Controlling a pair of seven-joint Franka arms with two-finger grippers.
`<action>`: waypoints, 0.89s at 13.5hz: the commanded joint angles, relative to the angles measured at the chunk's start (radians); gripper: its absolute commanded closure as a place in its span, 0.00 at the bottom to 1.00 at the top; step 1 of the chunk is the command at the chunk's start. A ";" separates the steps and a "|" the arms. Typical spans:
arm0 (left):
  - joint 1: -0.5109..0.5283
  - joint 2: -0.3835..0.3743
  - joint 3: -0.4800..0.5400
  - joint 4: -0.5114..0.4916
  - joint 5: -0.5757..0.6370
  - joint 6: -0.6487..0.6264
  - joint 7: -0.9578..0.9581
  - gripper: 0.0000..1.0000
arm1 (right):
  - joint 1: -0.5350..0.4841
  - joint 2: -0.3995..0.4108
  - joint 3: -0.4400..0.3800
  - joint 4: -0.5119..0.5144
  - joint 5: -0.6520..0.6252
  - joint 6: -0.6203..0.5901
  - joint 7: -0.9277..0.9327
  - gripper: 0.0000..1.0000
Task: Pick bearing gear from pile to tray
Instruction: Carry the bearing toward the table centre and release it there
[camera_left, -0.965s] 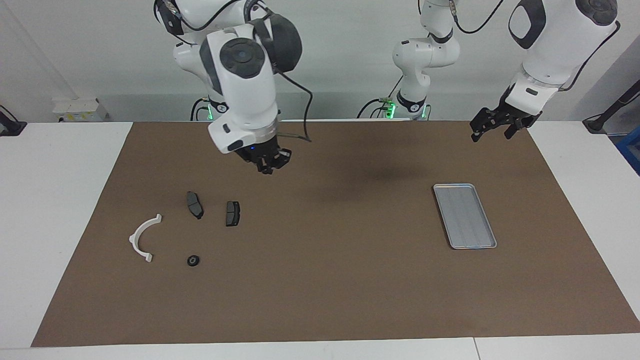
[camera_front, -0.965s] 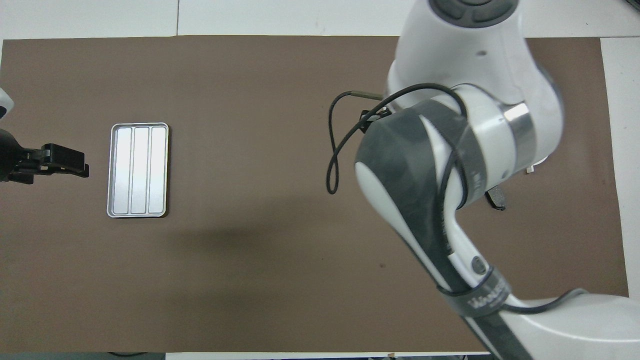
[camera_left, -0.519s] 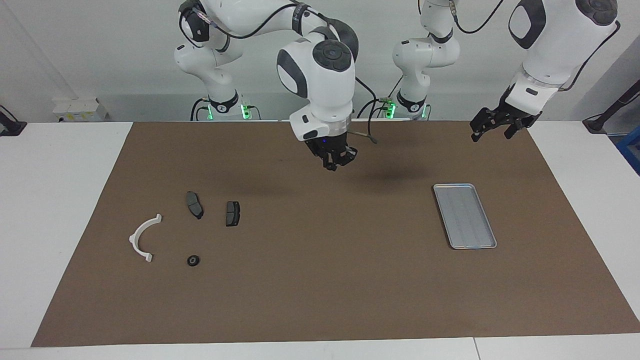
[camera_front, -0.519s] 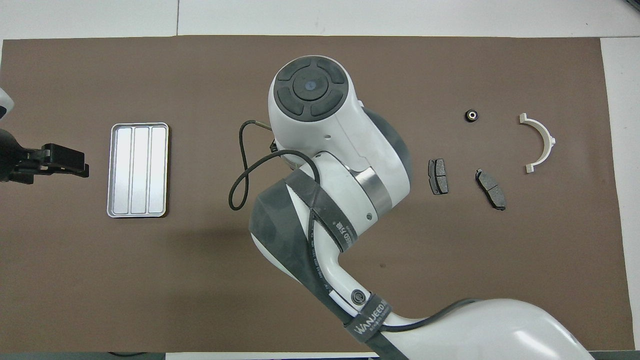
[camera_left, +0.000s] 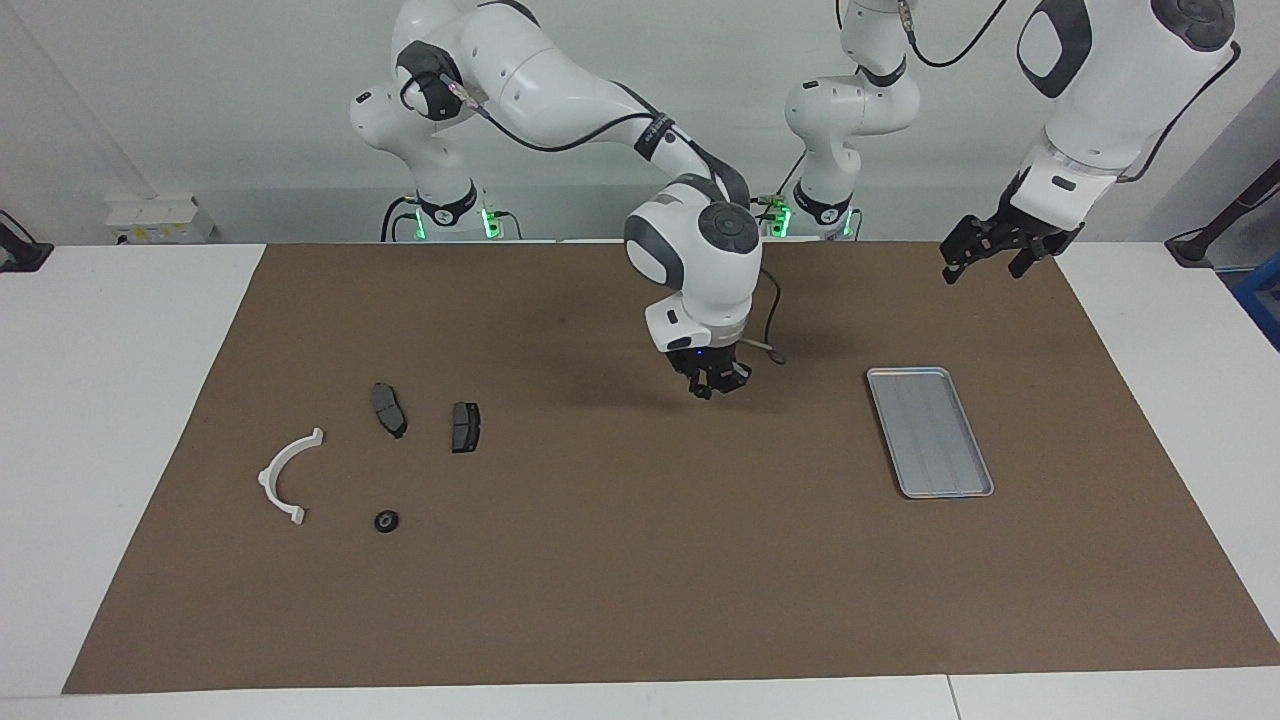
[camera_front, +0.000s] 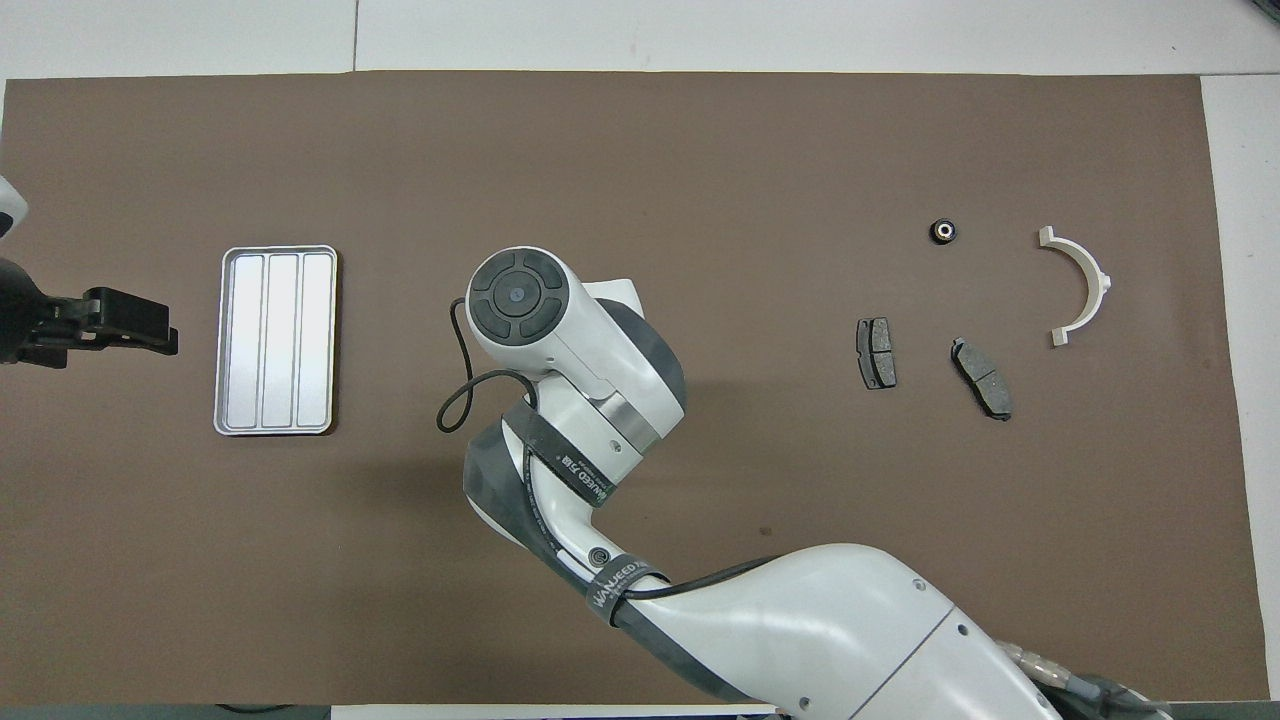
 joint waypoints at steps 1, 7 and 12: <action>-0.011 -0.015 0.006 -0.015 -0.002 0.006 0.000 0.00 | -0.010 0.018 0.001 -0.021 -0.030 0.057 0.013 1.00; -0.019 -0.017 0.006 -0.019 -0.002 0.004 0.003 0.00 | -0.010 0.040 0.001 -0.084 -0.072 0.164 0.013 1.00; -0.019 -0.023 0.006 -0.067 0.000 0.091 0.000 0.00 | -0.010 0.036 -0.001 -0.049 -0.070 0.033 0.011 0.00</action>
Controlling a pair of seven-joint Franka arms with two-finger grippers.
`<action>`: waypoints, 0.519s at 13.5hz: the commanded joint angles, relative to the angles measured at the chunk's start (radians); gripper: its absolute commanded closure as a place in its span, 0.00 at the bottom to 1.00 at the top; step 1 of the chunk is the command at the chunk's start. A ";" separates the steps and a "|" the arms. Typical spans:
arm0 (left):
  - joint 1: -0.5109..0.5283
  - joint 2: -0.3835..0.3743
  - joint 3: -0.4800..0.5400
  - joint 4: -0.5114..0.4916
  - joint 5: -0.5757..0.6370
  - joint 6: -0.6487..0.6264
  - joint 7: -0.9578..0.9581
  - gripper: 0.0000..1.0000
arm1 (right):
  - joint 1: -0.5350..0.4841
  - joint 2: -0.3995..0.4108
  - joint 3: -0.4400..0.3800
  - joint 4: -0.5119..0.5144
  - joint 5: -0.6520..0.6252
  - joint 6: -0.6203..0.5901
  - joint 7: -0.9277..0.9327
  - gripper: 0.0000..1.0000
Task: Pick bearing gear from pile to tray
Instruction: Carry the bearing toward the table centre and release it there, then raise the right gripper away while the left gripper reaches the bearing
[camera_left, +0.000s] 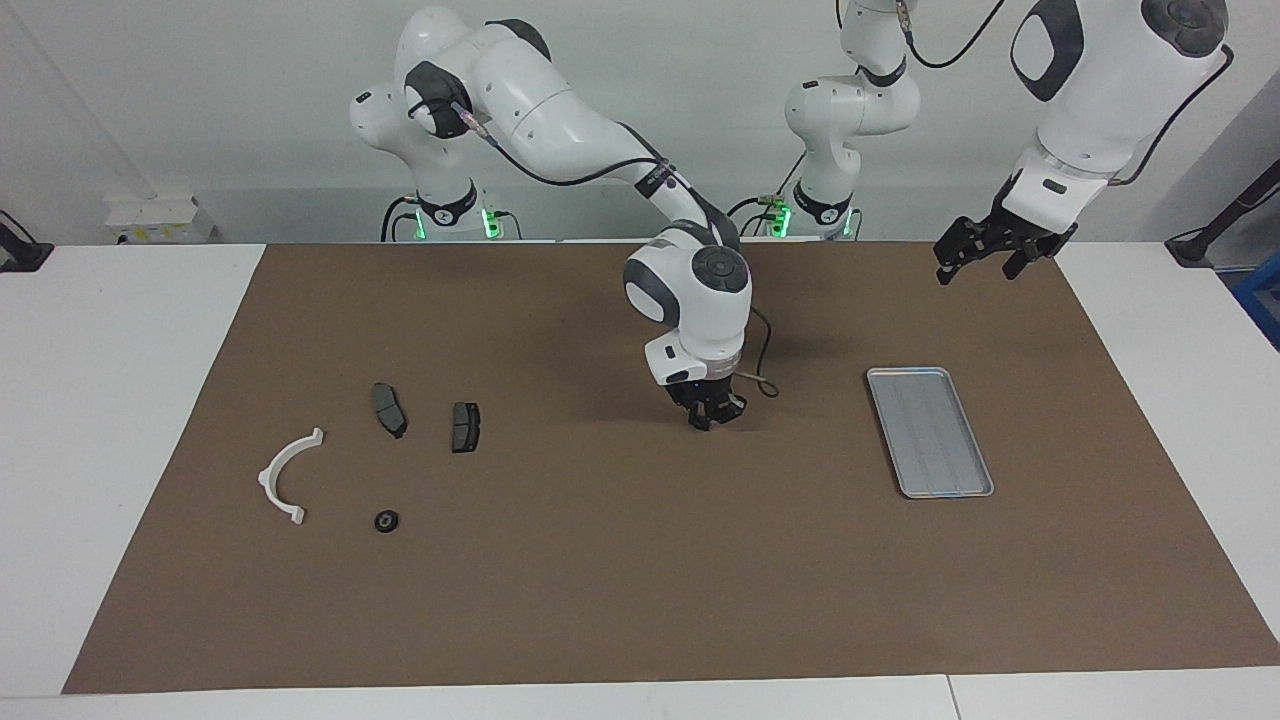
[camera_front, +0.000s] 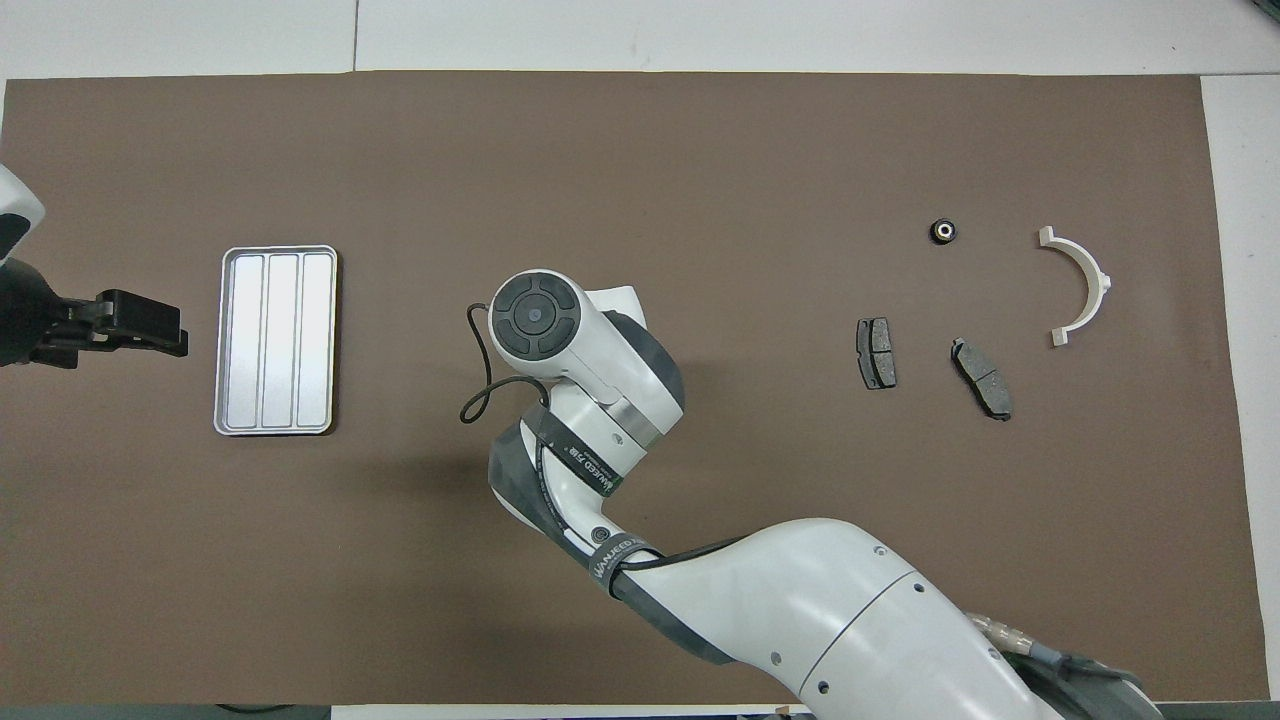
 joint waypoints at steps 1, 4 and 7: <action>-0.015 -0.021 0.007 -0.066 0.000 0.086 -0.004 0.00 | -0.017 -0.008 0.004 0.058 -0.026 -0.131 0.007 0.00; -0.072 0.023 0.006 -0.089 -0.002 0.143 -0.087 0.00 | -0.108 -0.069 0.007 0.160 -0.008 -0.286 -0.094 0.00; -0.225 0.117 0.006 -0.096 -0.003 0.258 -0.388 0.00 | -0.280 -0.197 0.006 0.159 0.031 -0.439 -0.519 0.00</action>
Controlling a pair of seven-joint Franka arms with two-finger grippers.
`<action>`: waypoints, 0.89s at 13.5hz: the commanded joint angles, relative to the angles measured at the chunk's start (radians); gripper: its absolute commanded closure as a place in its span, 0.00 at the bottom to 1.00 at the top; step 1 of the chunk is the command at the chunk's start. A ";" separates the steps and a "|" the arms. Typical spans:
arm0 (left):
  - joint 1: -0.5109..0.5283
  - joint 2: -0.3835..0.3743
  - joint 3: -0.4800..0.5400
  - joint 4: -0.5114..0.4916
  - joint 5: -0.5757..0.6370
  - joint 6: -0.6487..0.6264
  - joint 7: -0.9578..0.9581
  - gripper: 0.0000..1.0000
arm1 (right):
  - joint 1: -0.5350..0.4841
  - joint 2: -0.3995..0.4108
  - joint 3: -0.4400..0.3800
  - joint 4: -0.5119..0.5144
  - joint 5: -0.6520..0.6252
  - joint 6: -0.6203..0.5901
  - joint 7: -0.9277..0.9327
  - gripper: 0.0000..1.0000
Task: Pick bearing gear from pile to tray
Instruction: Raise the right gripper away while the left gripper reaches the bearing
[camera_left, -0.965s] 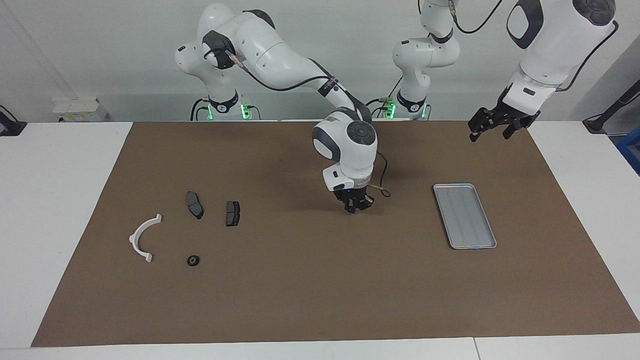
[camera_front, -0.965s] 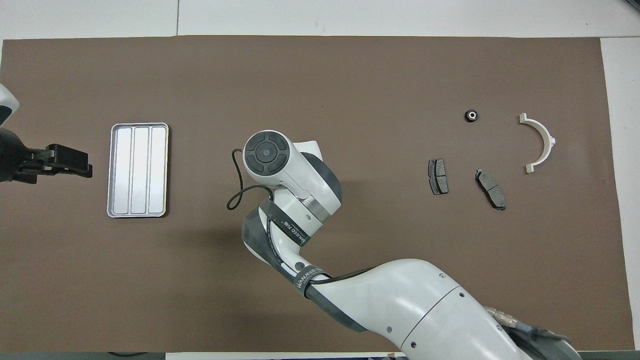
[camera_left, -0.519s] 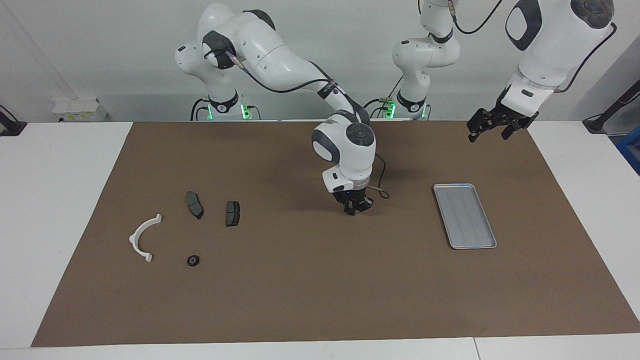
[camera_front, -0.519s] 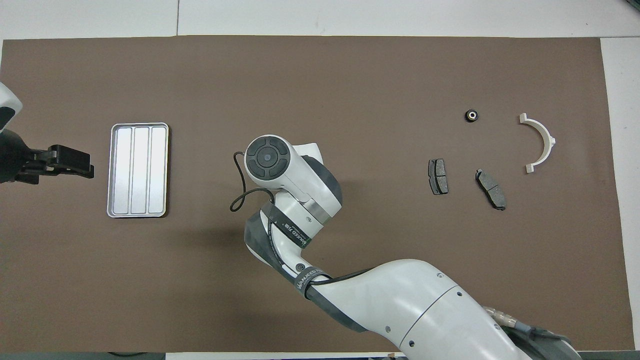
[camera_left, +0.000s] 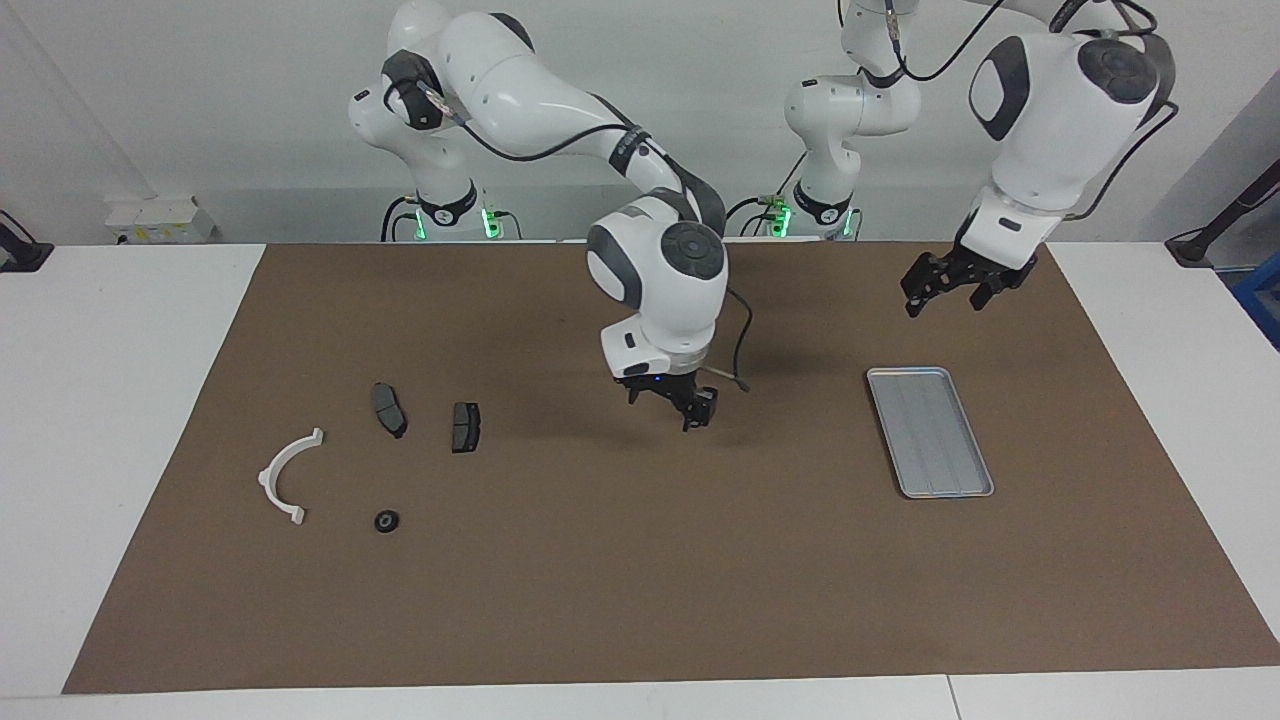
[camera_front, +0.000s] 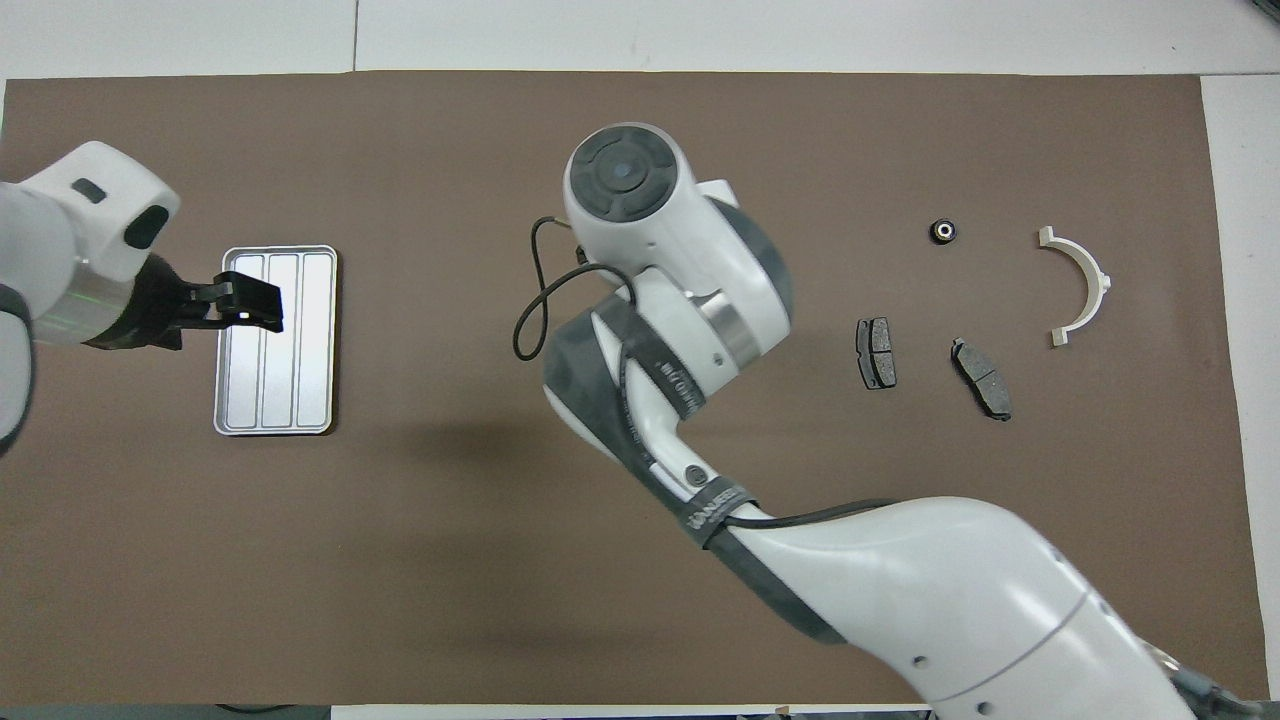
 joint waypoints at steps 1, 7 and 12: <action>-0.135 0.087 0.012 -0.002 0.000 0.110 -0.225 0.00 | -0.178 -0.109 0.020 -0.021 0.026 -0.125 -0.392 0.00; -0.393 0.324 0.018 0.060 0.020 0.253 -0.651 0.00 | -0.449 -0.149 0.014 -0.124 0.003 -0.095 -0.796 0.00; -0.479 0.403 0.021 -0.025 0.042 0.459 -0.802 0.00 | -0.551 -0.165 0.013 -0.415 -0.073 0.241 -0.801 0.00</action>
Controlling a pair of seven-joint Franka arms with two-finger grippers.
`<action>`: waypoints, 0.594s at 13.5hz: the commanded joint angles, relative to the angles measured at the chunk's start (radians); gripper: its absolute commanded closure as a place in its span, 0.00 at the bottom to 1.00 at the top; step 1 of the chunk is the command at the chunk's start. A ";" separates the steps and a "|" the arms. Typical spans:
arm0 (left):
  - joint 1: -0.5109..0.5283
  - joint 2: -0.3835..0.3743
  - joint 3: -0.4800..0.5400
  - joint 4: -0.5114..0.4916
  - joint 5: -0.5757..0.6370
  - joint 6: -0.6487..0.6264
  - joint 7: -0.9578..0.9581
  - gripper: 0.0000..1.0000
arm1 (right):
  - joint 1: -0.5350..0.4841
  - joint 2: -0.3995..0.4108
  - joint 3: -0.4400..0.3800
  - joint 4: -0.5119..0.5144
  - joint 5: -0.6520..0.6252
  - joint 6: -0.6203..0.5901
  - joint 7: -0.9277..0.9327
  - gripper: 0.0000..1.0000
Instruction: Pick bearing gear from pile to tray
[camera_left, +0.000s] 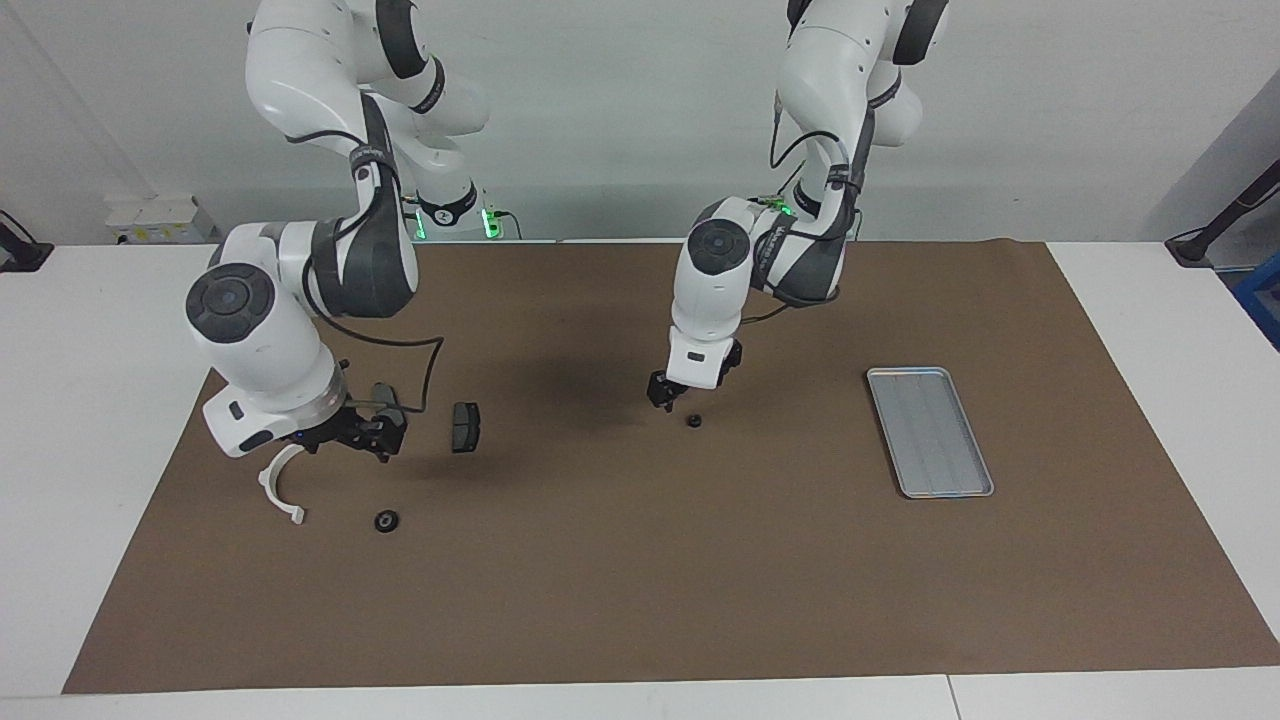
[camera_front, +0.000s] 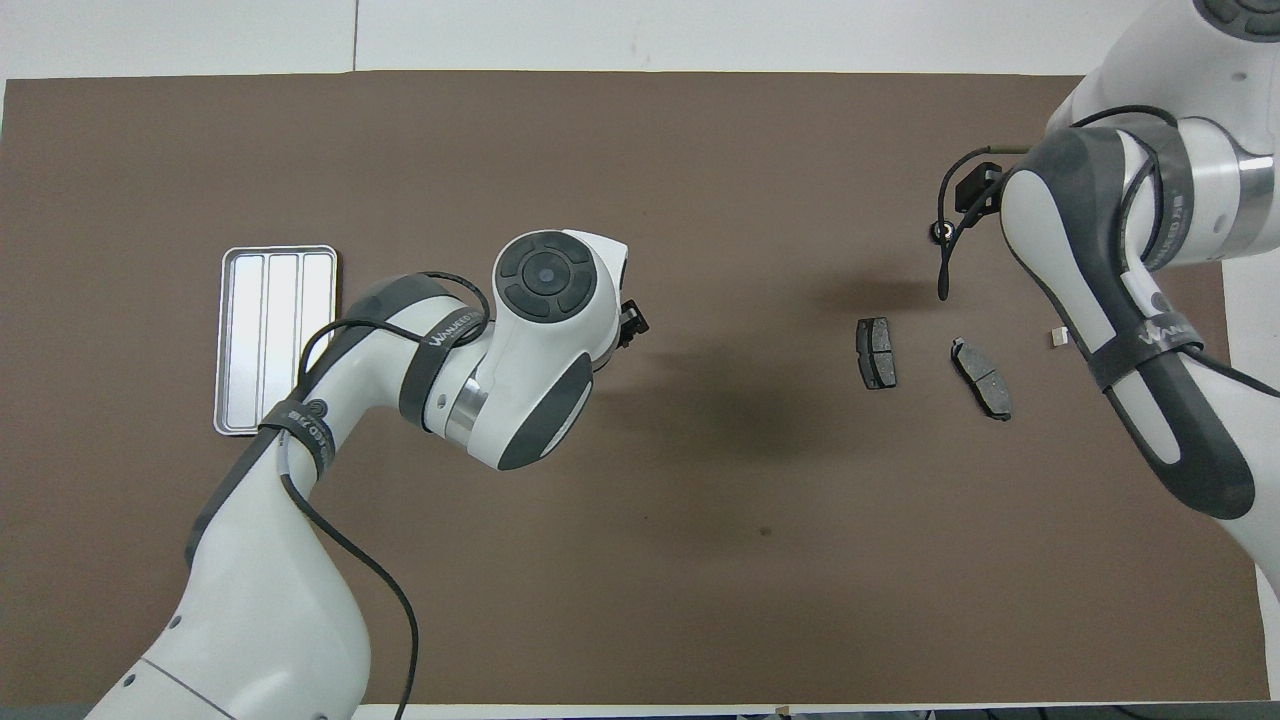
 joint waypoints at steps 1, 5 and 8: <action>-0.014 -0.018 0.021 -0.100 0.016 0.120 -0.018 0.01 | -0.038 -0.025 0.016 -0.150 -0.028 0.158 0.003 0.00; -0.001 -0.014 0.021 -0.115 0.019 0.156 -0.012 0.06 | -0.032 0.046 0.016 -0.148 -0.028 0.264 0.040 0.00; -0.001 -0.009 0.023 -0.118 0.024 0.176 -0.012 0.09 | -0.027 0.081 0.018 -0.139 -0.015 0.328 0.055 0.00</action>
